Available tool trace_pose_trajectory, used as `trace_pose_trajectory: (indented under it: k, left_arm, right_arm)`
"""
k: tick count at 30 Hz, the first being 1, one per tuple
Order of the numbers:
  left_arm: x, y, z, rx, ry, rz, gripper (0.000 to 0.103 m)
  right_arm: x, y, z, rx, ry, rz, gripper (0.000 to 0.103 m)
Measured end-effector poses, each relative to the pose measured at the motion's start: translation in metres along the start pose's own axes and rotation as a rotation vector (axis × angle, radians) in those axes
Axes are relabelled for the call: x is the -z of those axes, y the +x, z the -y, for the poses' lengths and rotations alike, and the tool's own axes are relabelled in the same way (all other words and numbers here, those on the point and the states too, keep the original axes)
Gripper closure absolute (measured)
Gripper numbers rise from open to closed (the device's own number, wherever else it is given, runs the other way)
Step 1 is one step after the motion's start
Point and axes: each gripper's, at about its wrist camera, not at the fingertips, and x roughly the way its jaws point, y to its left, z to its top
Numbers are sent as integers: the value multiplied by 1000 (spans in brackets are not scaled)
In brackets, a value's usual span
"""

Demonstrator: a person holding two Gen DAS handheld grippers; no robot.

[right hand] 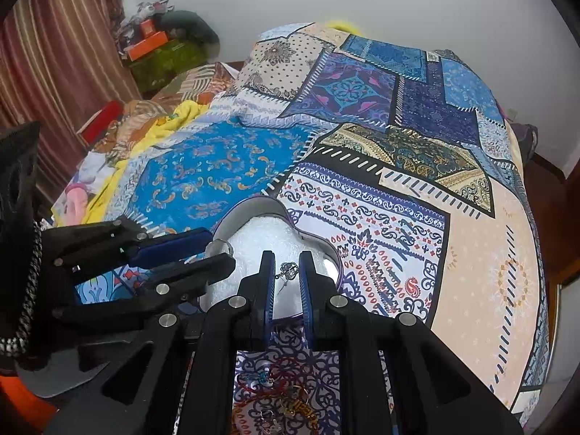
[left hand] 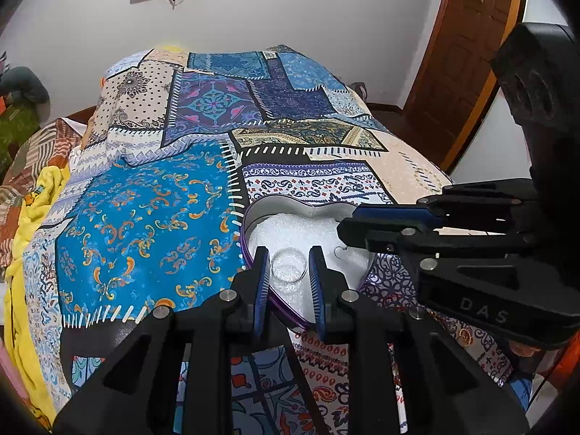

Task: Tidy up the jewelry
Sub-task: 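Carry the silver ring and earring over the heart tin with both tools, then open the left tool to drop the ring while the right tool drops the earring into the tin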

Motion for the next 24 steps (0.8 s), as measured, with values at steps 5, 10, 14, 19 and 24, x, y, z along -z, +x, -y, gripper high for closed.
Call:
trace_pose_trajectory:
  k: [5,10,14,19,24]
  left_arm:
    - [1,-3,3,-7,12,-3,82]
    - [1,-17,1,-24,1,21,82]
    - [-2,-35,-1,-50,-9,51,77]
    - [-6,-61,-2,-75,-32,102,66]
    - [-4,-83,2,-86,-45,132,61]
  right_arm:
    - [0,-1,-2,27,-18,-6,91]
    - [-3,-14,-1,23,-5,14,86]
    - [-4,-32,-5,39,-8,53,71]
    - [-1,-56,-11,74,-17,100,69]
    - [6,-72,-13,95,-12,120,68]
